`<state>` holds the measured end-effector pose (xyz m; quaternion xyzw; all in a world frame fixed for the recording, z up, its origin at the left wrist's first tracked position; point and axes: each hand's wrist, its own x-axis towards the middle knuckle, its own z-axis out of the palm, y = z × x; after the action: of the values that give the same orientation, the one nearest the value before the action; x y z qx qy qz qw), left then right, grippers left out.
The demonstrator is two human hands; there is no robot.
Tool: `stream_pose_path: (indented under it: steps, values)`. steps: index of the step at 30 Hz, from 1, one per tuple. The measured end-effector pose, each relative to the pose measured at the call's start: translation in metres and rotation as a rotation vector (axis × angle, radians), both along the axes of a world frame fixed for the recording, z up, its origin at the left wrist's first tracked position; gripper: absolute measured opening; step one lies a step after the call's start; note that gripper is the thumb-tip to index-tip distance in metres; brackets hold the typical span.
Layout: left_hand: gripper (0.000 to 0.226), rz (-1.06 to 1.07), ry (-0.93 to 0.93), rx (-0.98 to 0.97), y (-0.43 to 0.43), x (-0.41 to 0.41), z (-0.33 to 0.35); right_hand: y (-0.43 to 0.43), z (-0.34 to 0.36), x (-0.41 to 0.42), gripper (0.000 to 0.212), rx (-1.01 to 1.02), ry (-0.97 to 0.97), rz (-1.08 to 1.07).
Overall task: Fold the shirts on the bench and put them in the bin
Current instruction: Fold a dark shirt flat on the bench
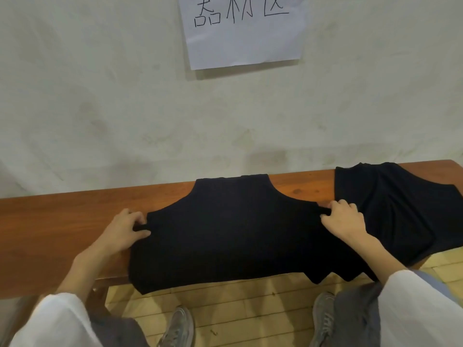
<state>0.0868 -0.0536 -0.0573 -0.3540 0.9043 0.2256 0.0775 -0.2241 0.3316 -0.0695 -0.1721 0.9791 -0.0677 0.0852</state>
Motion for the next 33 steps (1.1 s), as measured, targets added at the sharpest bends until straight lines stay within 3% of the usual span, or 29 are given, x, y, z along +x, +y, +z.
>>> stream_pose_path:
  steps: [3, 6, 8, 10, 13, 15, 18, 20, 23, 26, 30, 33]
  values:
    - [0.009, -0.025, 0.159, 0.034, 0.002, -0.003, 0.011, 0.010, -0.002, 0.001, 0.020, -0.292, 0.123, -0.047]
    - [0.007, 0.080, 0.359, -0.077, 0.005, -0.017, 0.013, 0.012, 0.000, 0.003, 0.015, -0.494, 0.194, -0.133]
    - [0.009, 0.125, 0.313, -0.071, 0.000, -0.027, 0.004, 0.009, -0.003, 0.000, 0.013, -0.459, 0.110, -0.107]
    - [0.014, 0.129, 0.130, -0.038, -0.005, -0.036, -0.008, 0.005, -0.007, -0.005, 0.016, -0.370, 0.036, -0.032]
    - [0.040, 0.120, -0.032, -0.078, -0.006, -0.048, -0.016, -0.009, -0.006, -0.008, 0.028, -0.343, -0.016, 0.078]
    - [0.052, 0.140, 0.052, -0.156, 0.004, -0.057, -0.017, -0.020, -0.007, -0.009, 0.034, -0.269, -0.013, 0.114]
    - [0.043, 0.021, 0.185, -0.353, 0.020, -0.066, -0.024, -0.034, -0.016, -0.005, 0.038, -0.103, 0.119, 0.174]
    - [0.031, -0.055, 0.195, -0.449, 0.026, -0.066, -0.036, -0.039, -0.025, -0.002, 0.033, -0.104, 0.232, 0.213]
    - [0.029, 0.055, 0.220, -0.498, 0.024, -0.065, -0.043, -0.049, -0.030, -0.006, 0.029, -0.123, 0.299, 0.177]
    - [0.028, 0.170, 0.237, -0.544, 0.000, -0.064, -0.046, -0.067, -0.027, -0.022, 0.027, -0.138, 0.259, 0.141]
    - [0.022, 0.097, 0.132, -0.634, -0.022, -0.065, -0.049, -0.088, -0.016, -0.044, 0.025, -0.067, 0.175, 0.160]
    - [0.033, 0.143, 0.094, -0.510, -0.035, -0.080, -0.043, -0.110, -0.002, -0.058, 0.025, -0.081, 0.080, 0.194]
